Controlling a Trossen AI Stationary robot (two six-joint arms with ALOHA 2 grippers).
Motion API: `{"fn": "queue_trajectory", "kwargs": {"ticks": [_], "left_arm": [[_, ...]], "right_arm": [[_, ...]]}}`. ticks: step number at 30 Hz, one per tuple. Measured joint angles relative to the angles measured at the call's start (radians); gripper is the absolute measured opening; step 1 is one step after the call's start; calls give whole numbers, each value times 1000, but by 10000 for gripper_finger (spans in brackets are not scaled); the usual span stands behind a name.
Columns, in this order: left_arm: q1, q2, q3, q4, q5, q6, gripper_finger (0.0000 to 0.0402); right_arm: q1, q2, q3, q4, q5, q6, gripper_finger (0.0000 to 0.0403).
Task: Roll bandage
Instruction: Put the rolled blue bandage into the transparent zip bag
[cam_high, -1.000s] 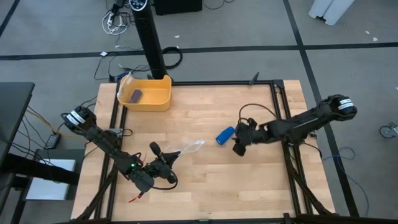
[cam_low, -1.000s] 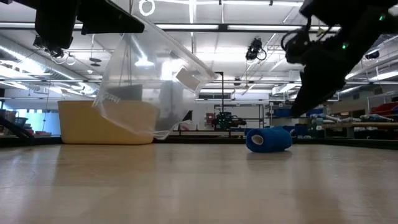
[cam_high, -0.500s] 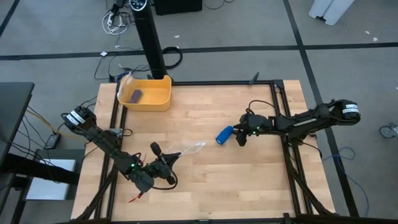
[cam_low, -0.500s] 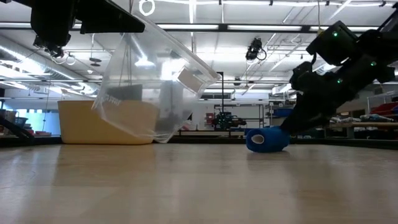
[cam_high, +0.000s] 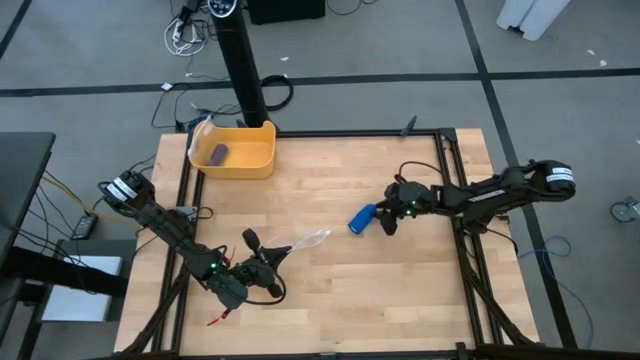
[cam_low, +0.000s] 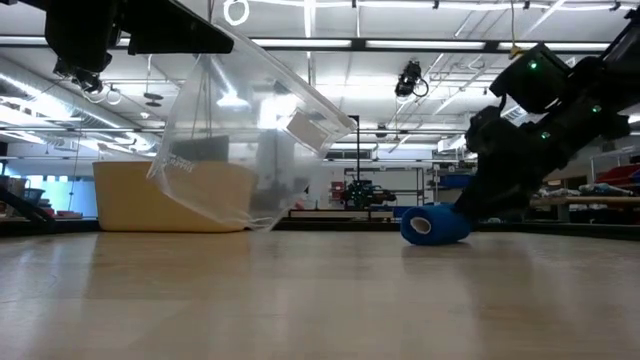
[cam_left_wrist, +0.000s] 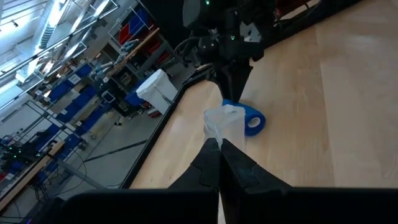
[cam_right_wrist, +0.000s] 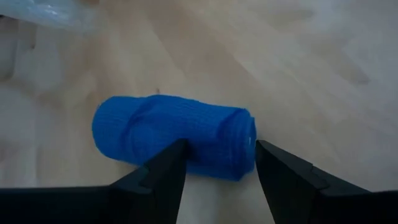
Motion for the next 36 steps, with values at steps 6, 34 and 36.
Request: {"fn": "queue_trajectory", "kwargs": {"ticks": [6,34,36], "left_arm": [[0,0,0,0,0,0,0],[41,0,0,3,50,-240,0],[47,0,0,4,50,-281,0]], "right_arm": [[-3,63,0,121,-73,-12,188],[229,223,81,524,-75,-91,11],[280,172,96,497,-49,-101,14]]}}
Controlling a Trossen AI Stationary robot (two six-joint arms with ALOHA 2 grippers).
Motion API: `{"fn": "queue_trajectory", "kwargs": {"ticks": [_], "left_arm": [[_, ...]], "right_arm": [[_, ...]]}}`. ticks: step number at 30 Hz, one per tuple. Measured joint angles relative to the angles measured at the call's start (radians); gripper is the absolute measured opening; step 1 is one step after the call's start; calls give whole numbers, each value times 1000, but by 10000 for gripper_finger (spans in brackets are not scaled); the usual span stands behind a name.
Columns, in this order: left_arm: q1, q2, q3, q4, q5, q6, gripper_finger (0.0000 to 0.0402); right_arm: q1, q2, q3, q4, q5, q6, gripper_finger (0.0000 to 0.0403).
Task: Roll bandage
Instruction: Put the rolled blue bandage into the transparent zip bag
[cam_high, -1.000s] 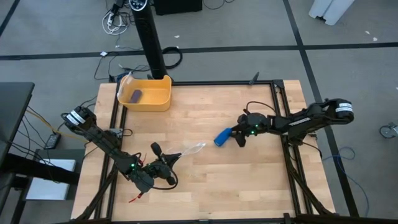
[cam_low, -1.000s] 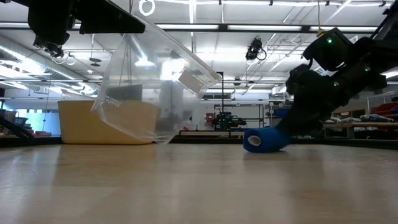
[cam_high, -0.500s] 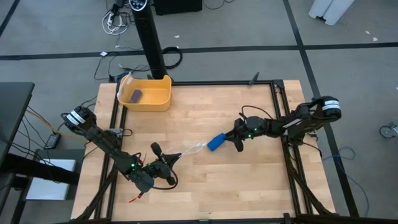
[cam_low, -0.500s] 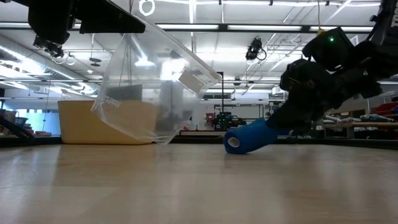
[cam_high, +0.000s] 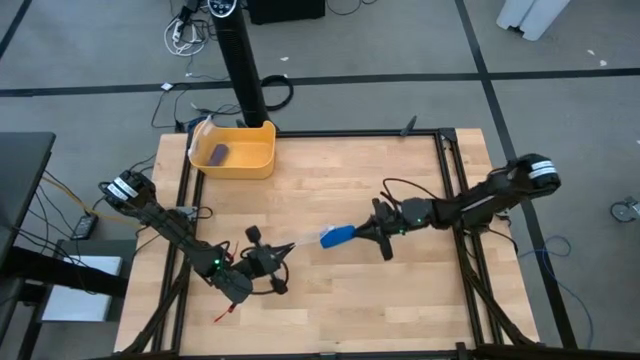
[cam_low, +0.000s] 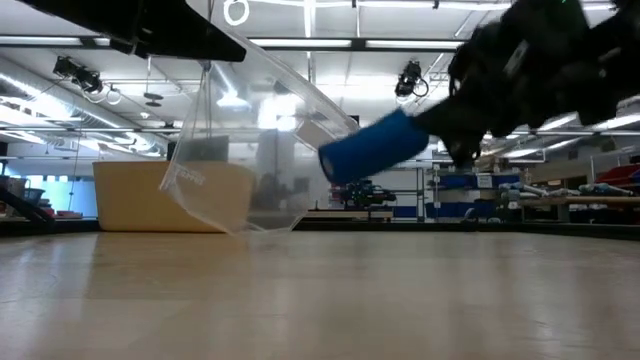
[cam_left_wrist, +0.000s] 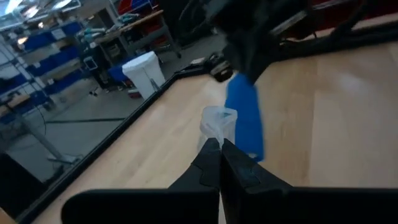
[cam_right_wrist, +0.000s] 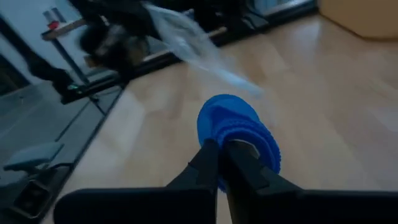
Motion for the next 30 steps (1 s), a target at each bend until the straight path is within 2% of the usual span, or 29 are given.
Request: {"fn": "queue_trajectory", "kwargs": {"ticks": [4,8,11,15,21,26,30], "left_arm": [[1,0,0,26,-50,-35,0],[2,0,0,68,-78,-35,0],[14,0,0,83,-54,-55,0],[38,0,0,101,28,-112,0],[49,0,0,147,63,-135,0],[48,0,0,167,66,-135,0],[47,0,0,173,73,-134,0]], "right_arm": [[121,-110,43,-157,120,-15,11],[258,-187,141,-351,321,-46,11],[348,-198,255,-455,473,-126,11],[424,-144,431,-620,660,-226,11],[462,-1,642,-777,841,-366,11],[488,68,734,-851,916,-422,11],[518,79,749,-886,1012,-448,10]]}}
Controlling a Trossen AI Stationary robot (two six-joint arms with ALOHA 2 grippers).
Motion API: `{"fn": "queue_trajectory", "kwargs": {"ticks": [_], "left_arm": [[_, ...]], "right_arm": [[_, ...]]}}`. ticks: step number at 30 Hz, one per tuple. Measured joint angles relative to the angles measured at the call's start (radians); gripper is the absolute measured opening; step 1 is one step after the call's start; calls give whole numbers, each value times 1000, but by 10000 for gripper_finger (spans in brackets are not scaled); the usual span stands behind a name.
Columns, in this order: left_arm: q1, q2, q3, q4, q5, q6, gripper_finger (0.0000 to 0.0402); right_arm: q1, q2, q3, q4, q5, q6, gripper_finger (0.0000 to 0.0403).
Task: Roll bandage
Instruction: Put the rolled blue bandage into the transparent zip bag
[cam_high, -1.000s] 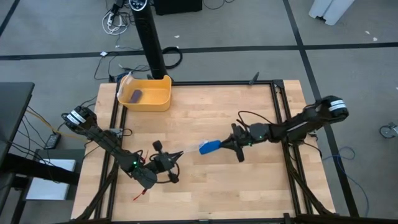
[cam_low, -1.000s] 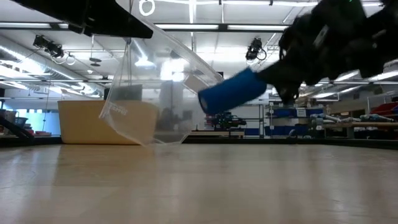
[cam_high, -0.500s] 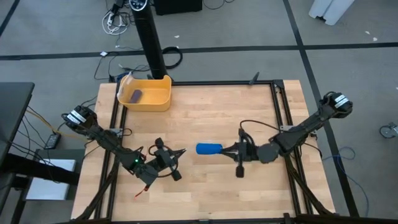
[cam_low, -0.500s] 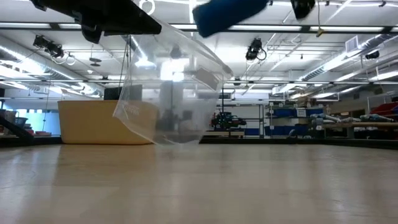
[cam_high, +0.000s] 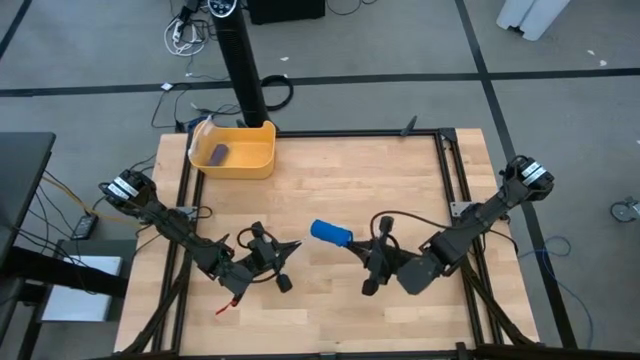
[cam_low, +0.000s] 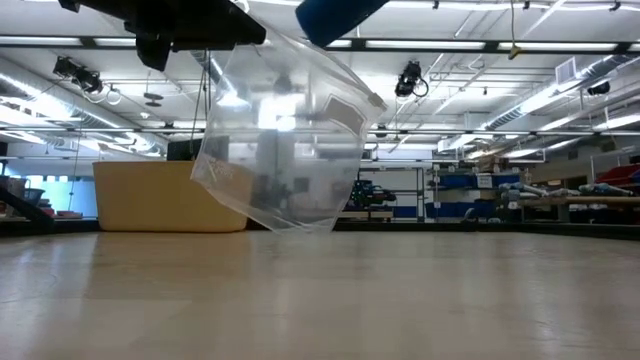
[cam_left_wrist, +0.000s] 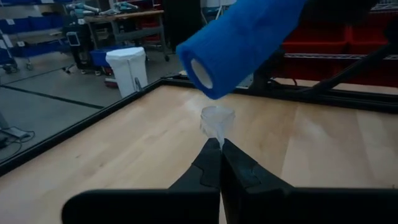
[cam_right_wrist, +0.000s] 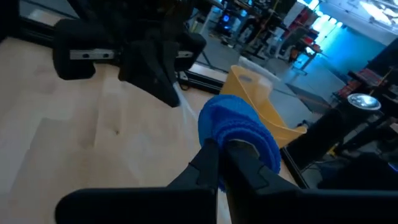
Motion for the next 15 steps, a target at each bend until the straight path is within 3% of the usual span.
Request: {"fn": "queue_trajectory", "kwargs": {"ticks": [15], "left_arm": [[0,0,0,54,3,28,0]], "right_arm": [[13,8,2,-148,-61,101,9]]}}
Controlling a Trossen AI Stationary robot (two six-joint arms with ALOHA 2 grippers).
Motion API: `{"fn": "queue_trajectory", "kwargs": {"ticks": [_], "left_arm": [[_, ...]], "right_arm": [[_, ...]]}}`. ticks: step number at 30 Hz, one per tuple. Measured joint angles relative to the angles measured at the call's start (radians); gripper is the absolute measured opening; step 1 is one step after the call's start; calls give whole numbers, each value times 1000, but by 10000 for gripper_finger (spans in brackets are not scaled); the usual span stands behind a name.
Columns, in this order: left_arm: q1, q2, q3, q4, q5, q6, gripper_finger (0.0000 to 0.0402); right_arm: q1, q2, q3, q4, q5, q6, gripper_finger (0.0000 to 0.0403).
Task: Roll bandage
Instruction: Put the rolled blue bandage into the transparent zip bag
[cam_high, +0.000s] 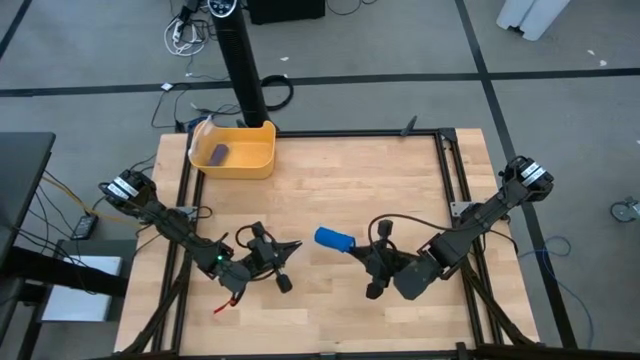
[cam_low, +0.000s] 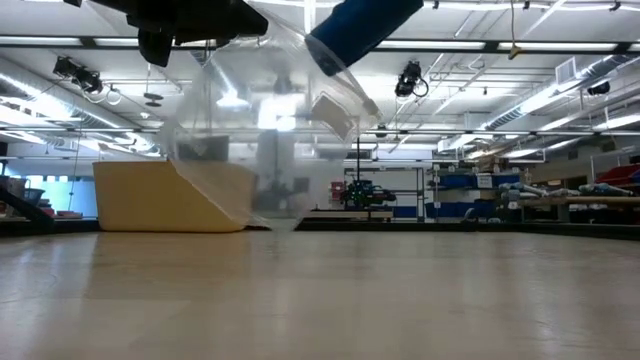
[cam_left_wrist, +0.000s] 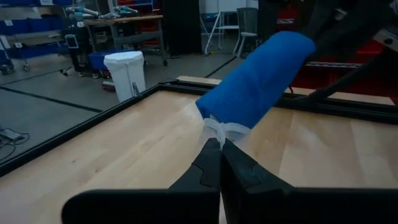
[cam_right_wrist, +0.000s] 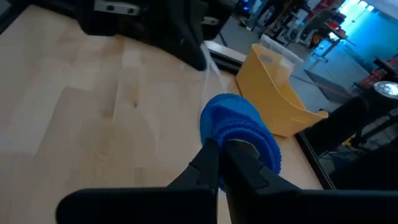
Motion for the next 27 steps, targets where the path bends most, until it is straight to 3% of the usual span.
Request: {"fn": "queue_trajectory", "kwargs": {"ticks": [12,19,27], "left_arm": [[0,0,0,22,11,1,0],[8,0,0,22,80,0,0],[5,0,17,20,127,43,0]], "right_arm": [[0,0,0,9,-164,-94,9],[-36,0,0,12,-163,-71,9],[-68,0,-1,11,-84,-41,9]]}}
